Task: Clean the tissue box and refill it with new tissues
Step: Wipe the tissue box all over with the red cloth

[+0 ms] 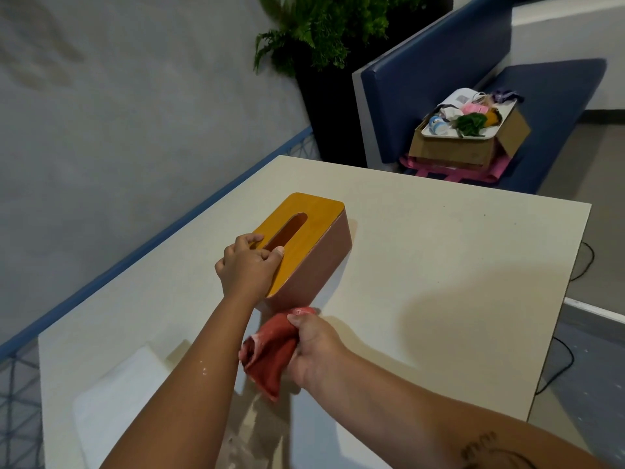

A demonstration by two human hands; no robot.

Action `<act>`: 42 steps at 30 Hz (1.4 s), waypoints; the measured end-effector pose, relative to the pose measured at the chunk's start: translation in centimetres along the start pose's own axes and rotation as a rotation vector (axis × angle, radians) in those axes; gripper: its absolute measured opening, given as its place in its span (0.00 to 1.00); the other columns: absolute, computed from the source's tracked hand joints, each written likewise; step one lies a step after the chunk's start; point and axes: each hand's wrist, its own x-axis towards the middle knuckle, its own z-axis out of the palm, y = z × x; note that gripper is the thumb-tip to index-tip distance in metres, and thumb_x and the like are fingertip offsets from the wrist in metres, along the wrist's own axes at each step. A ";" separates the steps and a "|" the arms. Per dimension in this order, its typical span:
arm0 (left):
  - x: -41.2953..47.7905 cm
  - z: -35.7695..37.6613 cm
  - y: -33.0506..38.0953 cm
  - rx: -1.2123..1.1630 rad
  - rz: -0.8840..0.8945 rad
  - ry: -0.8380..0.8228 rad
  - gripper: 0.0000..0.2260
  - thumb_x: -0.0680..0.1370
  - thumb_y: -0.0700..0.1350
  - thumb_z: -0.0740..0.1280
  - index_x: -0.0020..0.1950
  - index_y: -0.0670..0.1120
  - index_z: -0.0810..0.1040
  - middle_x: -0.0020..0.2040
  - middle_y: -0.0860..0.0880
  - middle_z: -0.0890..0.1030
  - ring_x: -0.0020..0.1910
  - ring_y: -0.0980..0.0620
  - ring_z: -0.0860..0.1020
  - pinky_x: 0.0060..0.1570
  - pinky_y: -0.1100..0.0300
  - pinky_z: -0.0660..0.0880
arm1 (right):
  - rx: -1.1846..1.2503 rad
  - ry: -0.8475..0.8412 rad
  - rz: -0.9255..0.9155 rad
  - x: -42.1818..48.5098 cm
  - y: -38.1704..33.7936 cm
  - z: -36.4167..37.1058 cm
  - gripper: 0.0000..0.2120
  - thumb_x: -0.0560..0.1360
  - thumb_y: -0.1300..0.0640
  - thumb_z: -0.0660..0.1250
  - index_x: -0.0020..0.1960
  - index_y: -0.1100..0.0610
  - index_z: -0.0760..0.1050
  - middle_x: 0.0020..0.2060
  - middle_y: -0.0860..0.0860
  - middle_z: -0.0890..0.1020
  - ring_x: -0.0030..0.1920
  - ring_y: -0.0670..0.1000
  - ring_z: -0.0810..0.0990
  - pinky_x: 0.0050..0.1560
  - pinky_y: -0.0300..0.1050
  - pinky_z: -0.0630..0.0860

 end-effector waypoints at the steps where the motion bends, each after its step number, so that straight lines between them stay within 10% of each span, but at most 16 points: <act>1: 0.0 0.0 0.0 -0.003 -0.001 0.005 0.16 0.77 0.56 0.62 0.53 0.45 0.80 0.67 0.50 0.71 0.67 0.46 0.67 0.66 0.46 0.59 | 0.026 -0.033 0.010 -0.6 -0.1 0.0 0.08 0.73 0.66 0.65 0.53 0.64 0.75 0.49 0.63 0.82 0.48 0.62 0.81 0.55 0.62 0.76; 6: 0.1 0.1 -0.2 -0.007 -0.010 0.005 0.16 0.77 0.56 0.62 0.51 0.45 0.81 0.67 0.50 0.71 0.67 0.47 0.66 0.66 0.46 0.59 | -0.049 -0.227 -0.074 -3.3 -0.4 -0.7 0.07 0.76 0.68 0.61 0.40 0.64 0.75 0.36 0.62 0.81 0.35 0.58 0.81 0.36 0.49 0.78; 16: 0.2 0.1 -0.2 0.008 -0.008 -0.014 0.15 0.77 0.56 0.62 0.48 0.46 0.82 0.68 0.51 0.70 0.67 0.47 0.66 0.66 0.46 0.58 | -0.236 0.019 -0.226 0.4 0.0 -1.7 0.04 0.71 0.64 0.67 0.38 0.60 0.78 0.45 0.62 0.83 0.50 0.63 0.81 0.58 0.60 0.75; 27: -0.3 -0.3 0.4 -0.012 -0.016 -0.008 0.13 0.77 0.54 0.63 0.49 0.46 0.79 0.67 0.49 0.71 0.67 0.45 0.67 0.66 0.45 0.58 | -0.824 -0.117 -0.779 -1.6 -0.8 -1.8 0.15 0.76 0.59 0.63 0.31 0.55 0.75 0.34 0.50 0.76 0.37 0.49 0.75 0.36 0.32 0.69; 33: -0.1 -0.2 0.2 -0.004 -0.014 -0.019 0.12 0.77 0.55 0.63 0.44 0.48 0.78 0.67 0.49 0.71 0.67 0.46 0.67 0.66 0.44 0.58 | -1.034 -0.206 -0.860 -2.2 1.3 -2.8 0.16 0.76 0.61 0.63 0.31 0.50 0.71 0.39 0.46 0.71 0.38 0.40 0.70 0.40 0.25 0.66; 42: 0.3 0.1 -0.3 0.017 -0.007 -0.033 0.16 0.77 0.56 0.62 0.47 0.46 0.83 0.68 0.52 0.70 0.67 0.48 0.66 0.66 0.46 0.58 | -0.812 0.011 -0.776 1.0 -3.0 -2.4 0.13 0.75 0.61 0.63 0.32 0.56 0.75 0.33 0.53 0.79 0.37 0.52 0.76 0.38 0.41 0.70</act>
